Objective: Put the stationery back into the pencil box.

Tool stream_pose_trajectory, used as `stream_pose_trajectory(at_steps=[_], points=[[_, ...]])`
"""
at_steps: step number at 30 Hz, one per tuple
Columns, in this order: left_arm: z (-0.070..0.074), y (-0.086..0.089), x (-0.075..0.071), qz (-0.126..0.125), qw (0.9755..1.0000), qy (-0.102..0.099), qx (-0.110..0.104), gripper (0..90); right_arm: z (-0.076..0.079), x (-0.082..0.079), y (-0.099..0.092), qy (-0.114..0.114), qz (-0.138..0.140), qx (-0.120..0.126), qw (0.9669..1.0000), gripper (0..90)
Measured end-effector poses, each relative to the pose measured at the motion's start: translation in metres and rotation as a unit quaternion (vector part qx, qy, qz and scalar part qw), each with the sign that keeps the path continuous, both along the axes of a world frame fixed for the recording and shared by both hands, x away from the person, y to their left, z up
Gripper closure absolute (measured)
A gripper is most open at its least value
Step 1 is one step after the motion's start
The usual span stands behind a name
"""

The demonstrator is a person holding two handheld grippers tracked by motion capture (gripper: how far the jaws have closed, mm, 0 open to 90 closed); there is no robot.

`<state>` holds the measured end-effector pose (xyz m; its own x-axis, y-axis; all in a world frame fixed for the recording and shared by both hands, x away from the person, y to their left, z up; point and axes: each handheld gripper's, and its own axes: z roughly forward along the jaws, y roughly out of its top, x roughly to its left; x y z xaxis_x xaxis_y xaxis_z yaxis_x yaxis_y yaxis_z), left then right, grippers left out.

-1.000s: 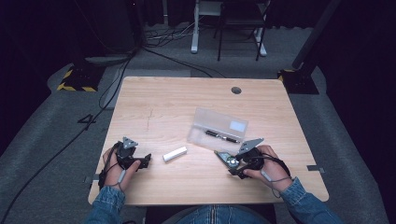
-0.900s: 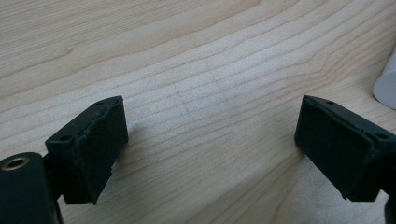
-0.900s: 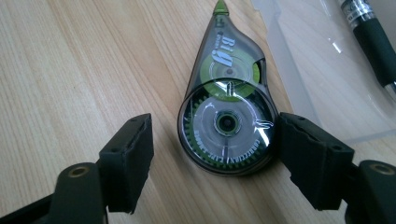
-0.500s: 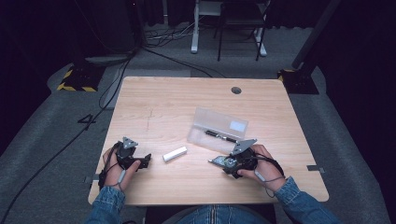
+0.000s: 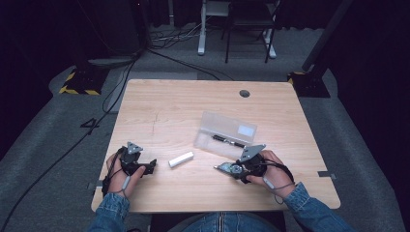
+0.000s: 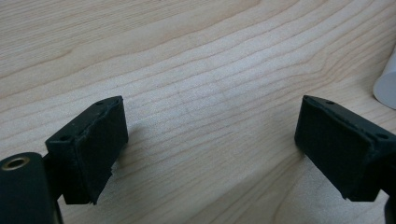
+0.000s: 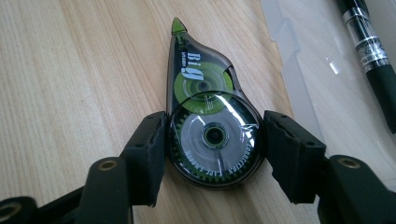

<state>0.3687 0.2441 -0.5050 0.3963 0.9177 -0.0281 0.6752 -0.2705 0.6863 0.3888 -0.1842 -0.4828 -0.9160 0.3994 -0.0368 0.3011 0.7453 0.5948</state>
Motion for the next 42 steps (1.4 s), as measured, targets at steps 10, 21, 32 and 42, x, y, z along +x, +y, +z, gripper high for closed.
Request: stream_pose_trajectory(at_steps=[10, 21, 32, 42], points=[[0.0, 0.0, 0.0, 0.0, 1.0, 0.0, 0.0, 9.8, 0.01, -0.003, -0.001, -0.014, 0.013, 0.013, 0.9997, 42.6], [0.0, 0.0, 0.0, 0.0, 1.0, 0.0, 0.0, 9.8, 0.028, -0.001, -0.003, -0.027, 0.015, 0.03, 0.9991, 42.6], [0.0, 0.0, 0.0, 0.0, 1.0, 0.0, 0.0, 9.8, 0.035, 0.012, -0.004, -0.034, 0.007, 0.031, 0.9989, 42.6], [0.0, 0.0, 0.0, 0.0, 1.0, 0.0, 0.0, 9.8, 0.034, 0.032, -0.014, -0.035, -0.02, 0.025, 0.9989, 42.6]])
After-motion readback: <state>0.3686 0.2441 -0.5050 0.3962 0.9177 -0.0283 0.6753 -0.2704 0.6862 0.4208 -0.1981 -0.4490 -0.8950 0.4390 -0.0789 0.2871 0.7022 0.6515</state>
